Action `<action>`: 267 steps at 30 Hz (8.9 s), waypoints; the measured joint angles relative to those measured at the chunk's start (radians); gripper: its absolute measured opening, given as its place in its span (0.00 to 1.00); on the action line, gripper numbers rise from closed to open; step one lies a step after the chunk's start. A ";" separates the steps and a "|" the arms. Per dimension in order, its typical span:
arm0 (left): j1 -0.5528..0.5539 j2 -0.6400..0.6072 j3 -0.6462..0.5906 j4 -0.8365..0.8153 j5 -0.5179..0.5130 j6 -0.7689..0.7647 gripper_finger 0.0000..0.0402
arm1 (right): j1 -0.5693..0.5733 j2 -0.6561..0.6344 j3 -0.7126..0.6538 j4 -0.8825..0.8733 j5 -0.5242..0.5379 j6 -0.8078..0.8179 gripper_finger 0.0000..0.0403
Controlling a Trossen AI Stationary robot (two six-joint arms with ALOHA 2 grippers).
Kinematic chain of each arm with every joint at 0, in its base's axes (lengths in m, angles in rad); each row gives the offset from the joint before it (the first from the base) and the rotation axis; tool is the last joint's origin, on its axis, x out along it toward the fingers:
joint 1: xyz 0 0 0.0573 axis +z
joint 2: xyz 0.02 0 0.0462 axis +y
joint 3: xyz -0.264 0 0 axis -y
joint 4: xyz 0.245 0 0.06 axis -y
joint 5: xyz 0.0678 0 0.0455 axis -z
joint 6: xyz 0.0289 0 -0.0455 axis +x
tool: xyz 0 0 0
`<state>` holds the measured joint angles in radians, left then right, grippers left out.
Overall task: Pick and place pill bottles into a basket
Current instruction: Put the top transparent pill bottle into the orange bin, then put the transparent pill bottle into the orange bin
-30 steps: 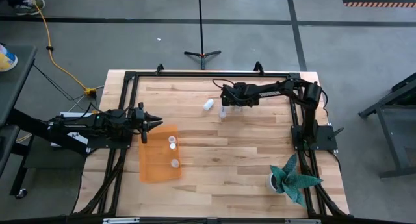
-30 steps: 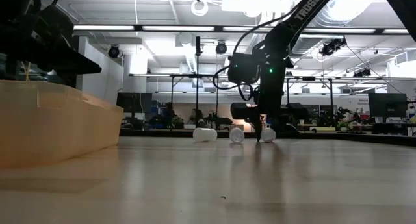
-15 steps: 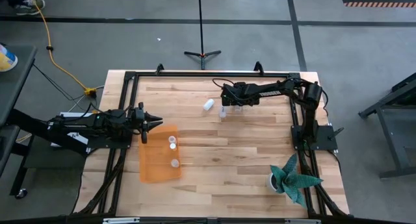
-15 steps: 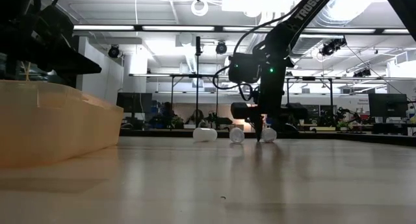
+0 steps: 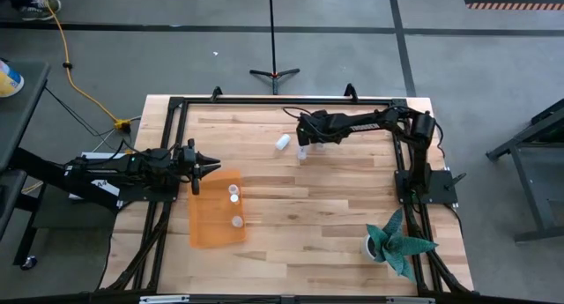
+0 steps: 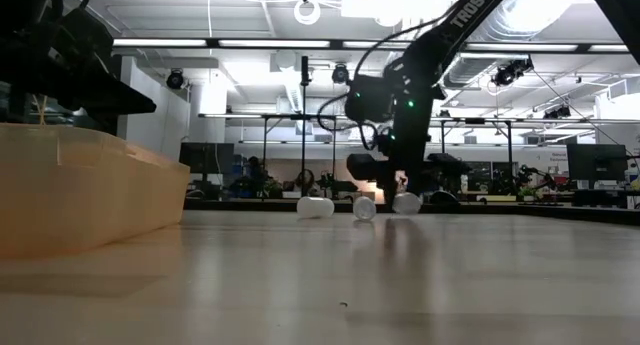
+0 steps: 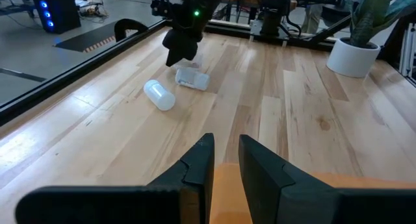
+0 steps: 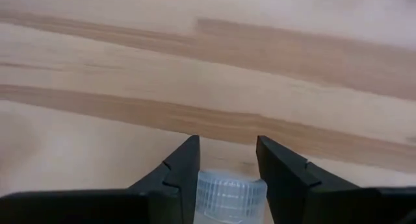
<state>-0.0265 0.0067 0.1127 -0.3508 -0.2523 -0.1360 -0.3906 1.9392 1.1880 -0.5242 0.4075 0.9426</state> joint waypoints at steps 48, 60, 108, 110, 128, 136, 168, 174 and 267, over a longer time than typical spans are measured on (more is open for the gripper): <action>0.000 0.000 0.000 0.086 0.153 -0.052 0.27 | 0.488 0.287 0.230 1.553 -0.189 -0.933 0.31; 0.000 0.004 -0.001 0.283 0.303 -0.026 0.47 | 0.435 0.288 0.280 1.575 -0.313 -0.963 0.31; 0.000 0.577 0.000 0.989 0.195 0.027 0.70 | 0.401 0.288 0.279 1.696 -0.436 -1.022 0.31; 0.000 0.600 0.000 1.020 0.194 0.034 0.70 | 0.401 0.288 0.279 1.696 -0.440 -1.022 0.31; 0.000 0.673 0.000 1.109 0.198 0.084 0.54 | 0.400 0.288 0.279 1.681 -0.462 -0.995 0.38; 0.000 0.672 0.000 1.108 0.214 0.082 0.45 | 0.401 0.281 0.280 1.654 -0.464 -0.995 0.42; -0.159 0.254 -0.004 0.261 0.073 -0.106 0.45 | 0.468 -0.211 -0.173 1.186 0.143 -0.907 0.42; -0.291 0.227 -0.051 0.262 -0.130 -0.148 0.45 | 0.468 -0.211 -0.223 1.195 0.144 -0.834 0.42; -0.890 1.279 0.021 1.353 -0.720 -0.085 0.59 | 0.363 -0.211 -0.220 1.005 0.085 -0.888 0.39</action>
<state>-0.9165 1.2857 0.1333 1.0018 -0.9726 -0.2212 -0.0271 1.7287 0.9676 0.4808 0.4924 0.0543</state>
